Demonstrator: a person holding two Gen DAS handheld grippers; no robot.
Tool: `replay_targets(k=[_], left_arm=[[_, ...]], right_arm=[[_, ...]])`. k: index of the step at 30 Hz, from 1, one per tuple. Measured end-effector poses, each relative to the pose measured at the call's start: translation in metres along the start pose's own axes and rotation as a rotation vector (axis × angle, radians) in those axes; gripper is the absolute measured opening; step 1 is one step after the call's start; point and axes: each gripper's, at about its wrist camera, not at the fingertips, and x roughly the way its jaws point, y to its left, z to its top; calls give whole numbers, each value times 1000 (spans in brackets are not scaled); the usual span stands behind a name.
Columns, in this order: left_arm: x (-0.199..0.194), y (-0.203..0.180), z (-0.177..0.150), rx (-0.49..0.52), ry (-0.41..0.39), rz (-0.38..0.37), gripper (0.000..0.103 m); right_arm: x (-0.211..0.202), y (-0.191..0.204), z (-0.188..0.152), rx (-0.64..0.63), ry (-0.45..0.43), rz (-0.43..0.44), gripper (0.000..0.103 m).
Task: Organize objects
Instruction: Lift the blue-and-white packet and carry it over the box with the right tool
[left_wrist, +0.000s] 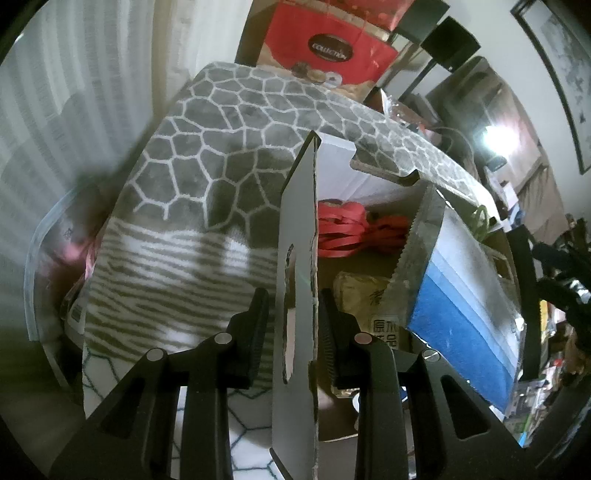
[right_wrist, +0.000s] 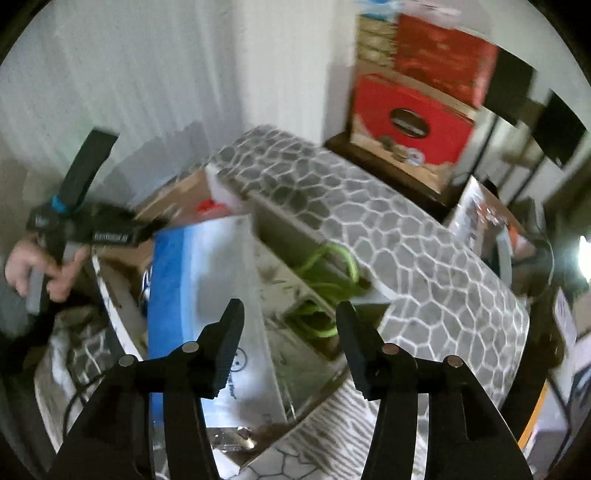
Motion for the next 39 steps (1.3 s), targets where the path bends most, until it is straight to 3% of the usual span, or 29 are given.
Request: replay_targets(k=[8,16,20,23,30,39], left_arm=[[-7,-4,5,4,-15,-14,24],[-6,-8,9,13,-11,-9,25],[-1,-6,5,8,-2,-7,25],[1,-6,3,7,4,-6,25],[1,-4,2,8,2,-8,25],[3,-2,2,-1,7,-9,25]], right_arm=[[-19,-2,-29,147,-17,1,53],[-28,-13,-60,350,-6,98,51],[-29,-6,-65,360,3,107,36],[-28,1,-67,359,7,121,33],[-18,2,-63,386,11,109,10],[-9,-2,-51,378,-32,51,6]])
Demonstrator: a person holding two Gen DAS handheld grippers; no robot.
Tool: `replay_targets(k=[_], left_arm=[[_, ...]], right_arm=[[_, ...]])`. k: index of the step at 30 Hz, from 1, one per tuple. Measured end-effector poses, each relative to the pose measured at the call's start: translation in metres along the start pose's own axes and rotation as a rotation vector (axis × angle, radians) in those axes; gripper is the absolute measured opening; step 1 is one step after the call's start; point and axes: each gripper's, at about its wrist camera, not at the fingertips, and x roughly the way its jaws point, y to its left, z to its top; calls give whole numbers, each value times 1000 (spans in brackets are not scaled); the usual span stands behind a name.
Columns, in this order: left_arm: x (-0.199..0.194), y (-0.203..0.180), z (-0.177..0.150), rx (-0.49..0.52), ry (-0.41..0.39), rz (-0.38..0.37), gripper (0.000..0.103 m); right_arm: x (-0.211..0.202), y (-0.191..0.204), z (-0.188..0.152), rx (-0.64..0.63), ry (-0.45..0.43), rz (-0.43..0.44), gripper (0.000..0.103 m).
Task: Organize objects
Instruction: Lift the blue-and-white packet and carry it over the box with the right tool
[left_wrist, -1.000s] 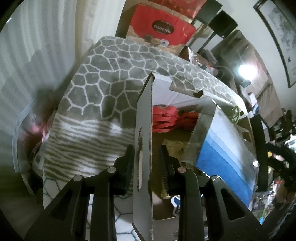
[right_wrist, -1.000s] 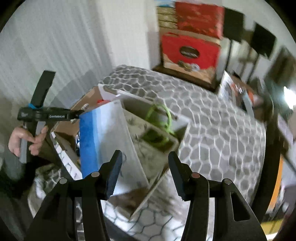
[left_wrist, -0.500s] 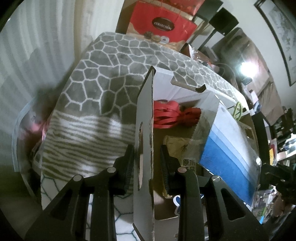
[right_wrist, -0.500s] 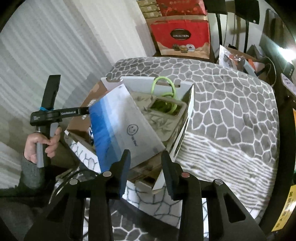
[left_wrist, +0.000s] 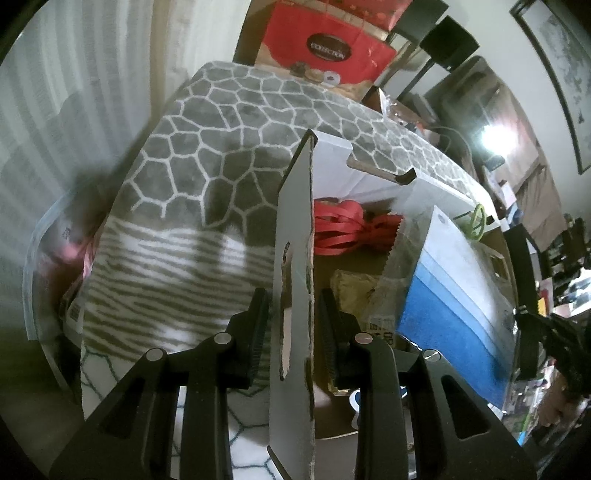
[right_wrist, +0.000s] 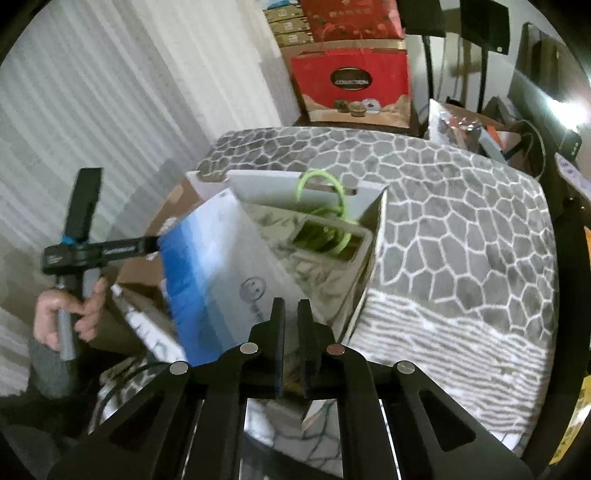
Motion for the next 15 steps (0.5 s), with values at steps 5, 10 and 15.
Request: replay_targets(k=[5,10,15], left_arm=[[-1,-1,-1,2,-1,0,25],[0,-3,-1,7,4,7,25],[3,-2,-3,1,13,15,25]], right_arm=[[-7,0,-2,38,-46,-17,13],[-16,17,-11,28,-114,-35,17],[5,40,-12,-78,-85,-163,17]])
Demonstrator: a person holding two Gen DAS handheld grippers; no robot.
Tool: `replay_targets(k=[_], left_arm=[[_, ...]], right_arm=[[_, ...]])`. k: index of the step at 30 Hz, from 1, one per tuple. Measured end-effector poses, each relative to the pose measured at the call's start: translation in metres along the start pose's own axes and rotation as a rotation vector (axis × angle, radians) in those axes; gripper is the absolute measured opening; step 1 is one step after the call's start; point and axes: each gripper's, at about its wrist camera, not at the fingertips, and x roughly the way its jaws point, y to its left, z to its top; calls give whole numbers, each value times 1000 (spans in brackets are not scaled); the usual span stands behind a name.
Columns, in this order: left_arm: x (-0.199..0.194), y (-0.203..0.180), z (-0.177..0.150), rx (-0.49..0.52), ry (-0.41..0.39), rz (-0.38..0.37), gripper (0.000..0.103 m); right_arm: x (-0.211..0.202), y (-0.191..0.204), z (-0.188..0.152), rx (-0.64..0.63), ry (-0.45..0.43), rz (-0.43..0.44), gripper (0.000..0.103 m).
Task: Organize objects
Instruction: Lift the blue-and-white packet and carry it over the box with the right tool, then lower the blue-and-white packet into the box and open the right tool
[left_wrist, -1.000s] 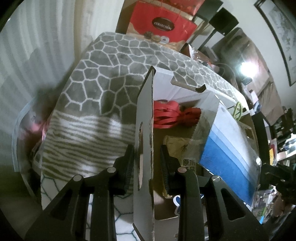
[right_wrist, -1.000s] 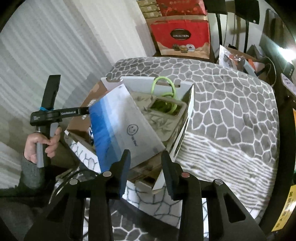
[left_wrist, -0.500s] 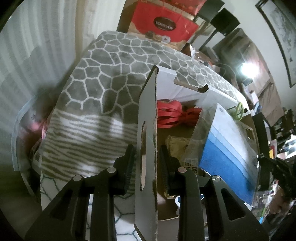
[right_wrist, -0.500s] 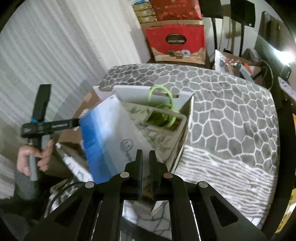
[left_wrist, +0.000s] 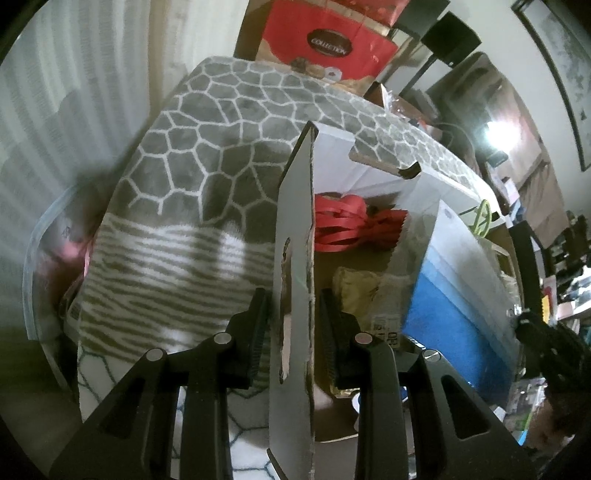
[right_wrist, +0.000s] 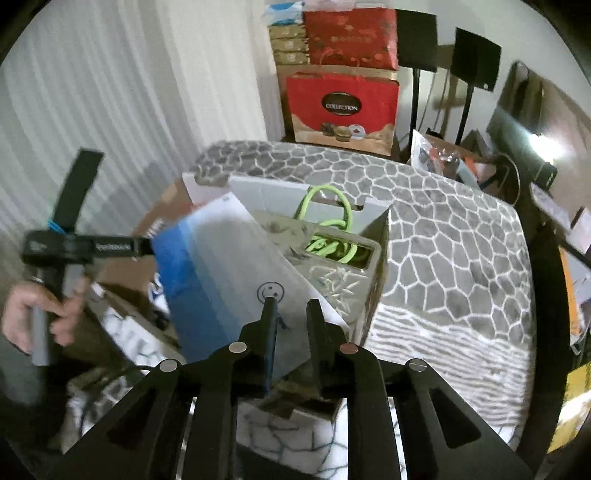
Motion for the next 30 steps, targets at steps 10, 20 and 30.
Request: replay_targets(k=[10,20,30], left_arm=[[1,-2,-2,6,5,4,25],[1,-3,-2,8,6,5,25],[1,-3,-1,3,-1,1,25]], right_arm=[[35,3,13,-106,12,-75,17],[53,3,44,-259,-21,-141,17],[19,-14,50,-142,-47,69,33]])
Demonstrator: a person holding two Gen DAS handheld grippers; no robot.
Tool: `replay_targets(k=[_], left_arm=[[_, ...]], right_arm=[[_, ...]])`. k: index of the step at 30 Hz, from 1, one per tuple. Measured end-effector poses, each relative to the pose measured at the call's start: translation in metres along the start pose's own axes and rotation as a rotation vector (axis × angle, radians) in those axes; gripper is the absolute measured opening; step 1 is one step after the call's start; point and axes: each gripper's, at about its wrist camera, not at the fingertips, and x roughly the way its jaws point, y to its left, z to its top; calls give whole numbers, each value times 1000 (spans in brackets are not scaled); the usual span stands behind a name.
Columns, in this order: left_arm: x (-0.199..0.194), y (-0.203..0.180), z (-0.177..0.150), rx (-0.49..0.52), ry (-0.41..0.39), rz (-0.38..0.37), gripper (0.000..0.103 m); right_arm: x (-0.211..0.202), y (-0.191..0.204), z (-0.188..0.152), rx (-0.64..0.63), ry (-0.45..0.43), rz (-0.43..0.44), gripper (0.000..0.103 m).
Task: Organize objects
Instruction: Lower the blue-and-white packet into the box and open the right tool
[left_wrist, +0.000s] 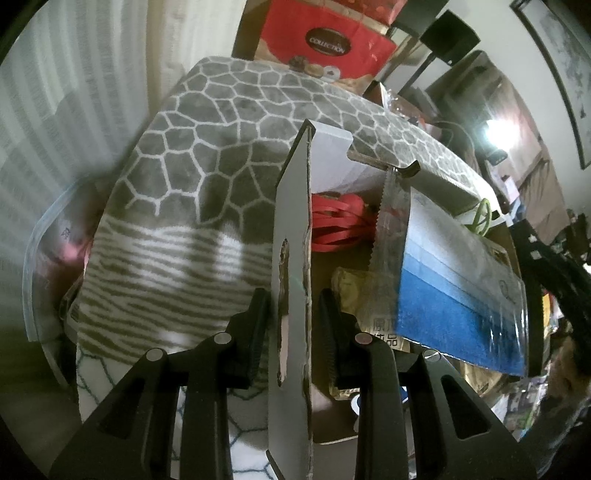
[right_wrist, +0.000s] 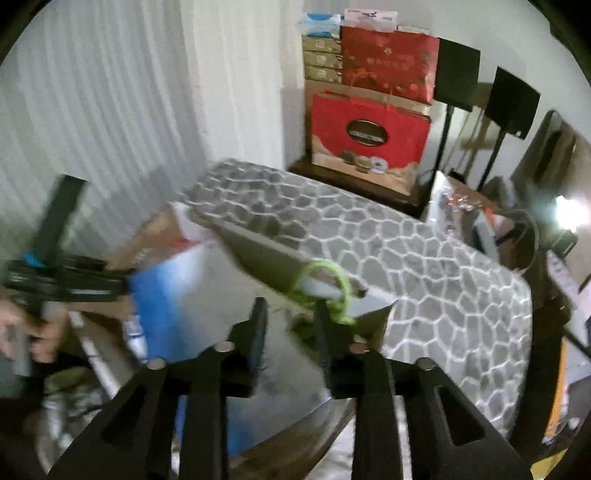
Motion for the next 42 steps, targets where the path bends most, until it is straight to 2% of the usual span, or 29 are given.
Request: replay_targets(k=[3,8,10,12,14,19,25,28,31,32,38,41,42], left_arm=[[1,0,1,-3,-1,-1,25],[0,3,2,-12,-4,-5,25],[-1,2,1,-8,-5,-4,25],[-2,3,2,-7,-7,-1,25],[-3,4,3,-12,-9,-4,25],[-3,5,2,-16,-10,-9,25],[-3,6,2,-14,-8,-9,25],[-4,5,2,-11,-11,-10,25],[-5,5,3,-13,-15,-12,25],[-5,5,3,-15,-15,-12,25],[-6,7,3,-19,-16,-14,25],[-6,7,4,-19,-18,-12,25],[-6,7,4,-19,-18,-13,25]], right_arm=[[-7,13,-3,6,5,50,37],[9,42,0,-16,33,81,38],[16,54,-2,-42,44,104,43],[18,61,-6,-55,47,132,59],[17,70,-10,-89,41,141,59],[17,99,-18,-233,50,53,61],[38,113,-20,-314,64,-51,61],[43,116,-19,-353,59,-95,48],[40,113,-18,-361,53,-60,24],[38,110,-17,-357,57,-40,9],[27,94,-17,-320,87,89,7],[16,84,-24,-318,102,194,8],[14,84,-26,-326,102,201,9]])
